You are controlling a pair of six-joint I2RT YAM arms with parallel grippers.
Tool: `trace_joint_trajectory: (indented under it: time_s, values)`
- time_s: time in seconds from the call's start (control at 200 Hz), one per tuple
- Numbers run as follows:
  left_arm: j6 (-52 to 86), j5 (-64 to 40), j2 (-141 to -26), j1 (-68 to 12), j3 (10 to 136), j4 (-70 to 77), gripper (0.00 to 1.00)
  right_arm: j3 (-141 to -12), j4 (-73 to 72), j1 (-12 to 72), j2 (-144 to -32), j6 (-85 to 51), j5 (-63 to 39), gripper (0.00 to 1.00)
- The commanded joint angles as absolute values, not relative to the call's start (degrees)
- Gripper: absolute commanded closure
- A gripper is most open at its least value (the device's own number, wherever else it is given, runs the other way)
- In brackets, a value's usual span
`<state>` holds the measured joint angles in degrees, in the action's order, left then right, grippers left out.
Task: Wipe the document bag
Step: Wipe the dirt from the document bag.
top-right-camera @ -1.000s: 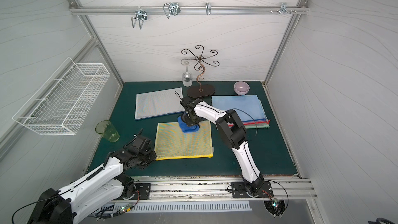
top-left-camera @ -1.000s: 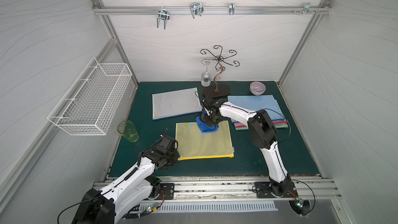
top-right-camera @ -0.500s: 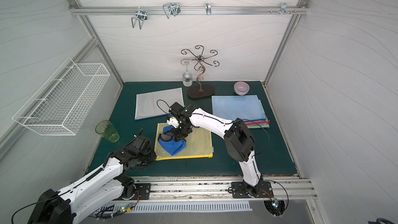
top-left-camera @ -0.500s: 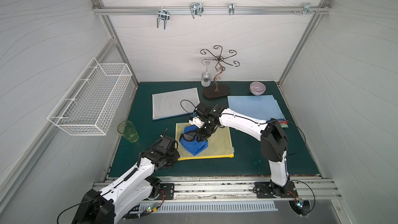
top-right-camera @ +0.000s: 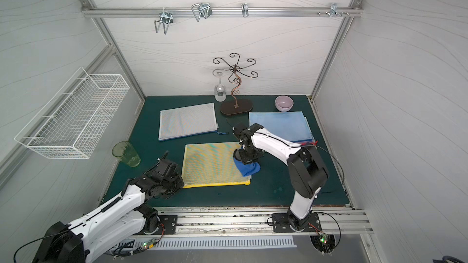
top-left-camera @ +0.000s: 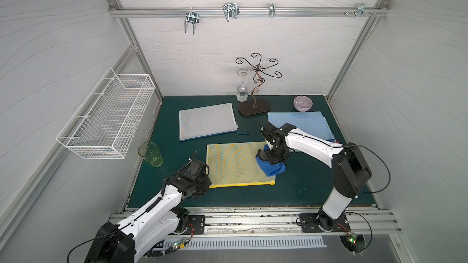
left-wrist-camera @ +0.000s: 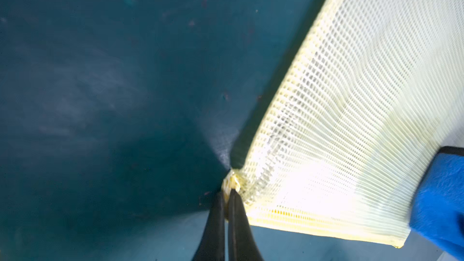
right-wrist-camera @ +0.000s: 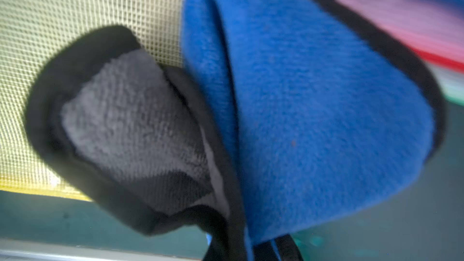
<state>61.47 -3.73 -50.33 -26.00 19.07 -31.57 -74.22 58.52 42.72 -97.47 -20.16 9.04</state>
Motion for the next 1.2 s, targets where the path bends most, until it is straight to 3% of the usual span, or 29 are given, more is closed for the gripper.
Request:
trace_joint_trajectory:
  time_s: [0.0,0.205,0.34,0.42,0.555,0.8,0.88,0.965,1.116,1.196]
  values:
    - [60.6,-3.5,-50.7,-26.2,19.6,-30.6,1.0,-80.2,61.0,45.7,-97.2,-18.5,14.9,1.0]
    - [59.3,-3.8,-51.4,-26.2,21.2,-31.8,1.0,-95.8,53.3,48.9,-109.0,-15.9,-16.0,1.0]
    - [58.9,-3.7,-50.8,-26.2,21.7,-32.9,1.0,-101.1,45.8,50.1,-120.7,-17.8,-26.8,1.0]
    - [58.8,-3.0,-50.0,-26.2,21.9,-33.6,1.0,-103.7,44.0,50.3,-126.5,-18.3,-28.3,1.0]
    - [58.7,-2.9,-48.8,-26.2,22.1,-34.3,1.0,-102.3,47.7,48.7,-128.0,-18.0,-14.6,1.0]
    - [58.3,-3.7,-49.2,-25.5,21.5,-33.6,1.0,-87.3,56.8,42.2,-114.4,-17.1,17.6,1.0]
    - [58.0,-4.0,-48.8,-25.0,21.3,-33.5,1.0,-85.0,58.9,42.1,-110.4,-15.0,20.5,1.0]
    - [57.9,-4.1,-49.0,-24.7,21.3,-33.3,1.0,-86.2,59.5,44.1,-107.5,-12.7,14.3,1.0]
    - [57.9,-4.4,-50.3,-24.7,21.6,-32.2,1.0,-92.8,52.4,46.7,-110.2,-13.3,-14.2,1.0]
    - [57.6,-4.6,-51.3,-24.7,22.0,-32.1,1.0,-96.7,48.2,47.6,-114.8,-16.1,-23.3,1.0]
